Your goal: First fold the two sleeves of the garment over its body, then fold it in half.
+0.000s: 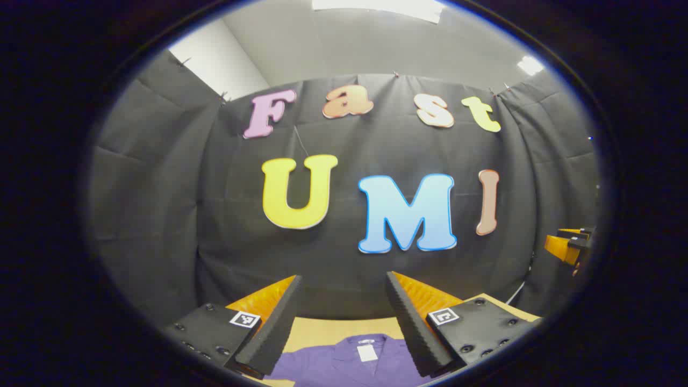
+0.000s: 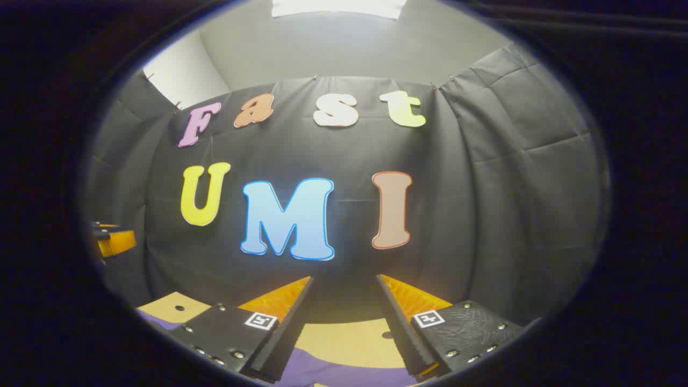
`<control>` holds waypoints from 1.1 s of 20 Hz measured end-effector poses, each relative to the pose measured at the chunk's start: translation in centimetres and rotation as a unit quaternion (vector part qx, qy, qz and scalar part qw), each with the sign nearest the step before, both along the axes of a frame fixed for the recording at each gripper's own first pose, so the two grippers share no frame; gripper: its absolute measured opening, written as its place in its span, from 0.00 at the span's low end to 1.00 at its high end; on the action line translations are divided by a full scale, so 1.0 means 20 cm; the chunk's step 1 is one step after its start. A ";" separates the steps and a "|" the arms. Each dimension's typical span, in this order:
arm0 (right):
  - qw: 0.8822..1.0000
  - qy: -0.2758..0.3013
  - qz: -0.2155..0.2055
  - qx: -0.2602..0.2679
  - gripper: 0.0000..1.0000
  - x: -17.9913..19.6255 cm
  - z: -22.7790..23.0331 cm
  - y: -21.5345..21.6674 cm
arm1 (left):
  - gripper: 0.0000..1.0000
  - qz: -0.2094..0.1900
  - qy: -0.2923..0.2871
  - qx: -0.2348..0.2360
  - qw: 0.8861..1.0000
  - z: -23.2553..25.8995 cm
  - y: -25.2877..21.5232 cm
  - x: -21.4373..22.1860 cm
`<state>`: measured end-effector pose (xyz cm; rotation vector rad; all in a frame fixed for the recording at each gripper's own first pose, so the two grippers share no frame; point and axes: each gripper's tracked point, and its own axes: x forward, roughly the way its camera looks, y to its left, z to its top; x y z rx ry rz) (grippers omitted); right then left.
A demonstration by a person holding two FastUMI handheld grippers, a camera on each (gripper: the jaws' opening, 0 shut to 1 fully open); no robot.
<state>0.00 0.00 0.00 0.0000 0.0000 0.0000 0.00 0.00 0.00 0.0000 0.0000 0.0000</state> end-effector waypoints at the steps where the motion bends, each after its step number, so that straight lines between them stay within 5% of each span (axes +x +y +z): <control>1: 1.000 0.004 -0.010 -0.003 0.77 0.01 -0.01 -0.03 | 0.98 -0.003 0.008 -0.008 1.000 -0.02 0.00 0.01; 13: 0.994 0.079 -0.070 -0.013 0.77 0.04 -0.23 -0.08 | 0.98 0.006 0.038 -0.013 0.999 -0.13 0.11 0.07; 22: 0.965 0.209 -0.158 -0.010 0.77 0.07 -0.70 -0.29 | 0.97 0.026 0.061 -0.003 0.998 -0.24 0.28 0.07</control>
